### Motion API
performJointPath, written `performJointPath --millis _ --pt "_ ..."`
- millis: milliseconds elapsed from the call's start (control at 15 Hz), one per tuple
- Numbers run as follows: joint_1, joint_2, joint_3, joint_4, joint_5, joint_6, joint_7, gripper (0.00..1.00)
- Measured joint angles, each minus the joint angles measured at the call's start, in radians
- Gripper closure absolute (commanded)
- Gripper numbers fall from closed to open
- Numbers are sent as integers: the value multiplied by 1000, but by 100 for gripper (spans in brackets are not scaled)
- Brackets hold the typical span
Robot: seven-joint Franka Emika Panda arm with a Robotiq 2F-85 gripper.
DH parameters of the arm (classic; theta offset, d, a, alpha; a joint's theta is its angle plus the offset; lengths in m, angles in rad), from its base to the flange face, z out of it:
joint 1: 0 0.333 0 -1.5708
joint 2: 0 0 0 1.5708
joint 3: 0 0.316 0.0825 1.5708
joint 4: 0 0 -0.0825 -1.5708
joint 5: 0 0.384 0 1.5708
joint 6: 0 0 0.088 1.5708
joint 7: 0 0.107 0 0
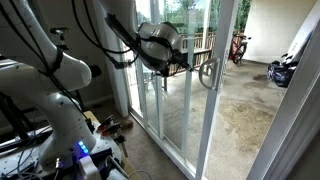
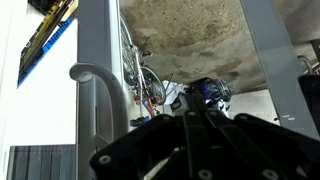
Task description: Push the front glass door fully to the right
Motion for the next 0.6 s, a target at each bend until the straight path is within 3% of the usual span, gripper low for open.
performJointPath --millis 200,600 --pt "38 40 -38 32 66 0 -43 95" --pt "73 54 -70 81 89 3 -57 97"
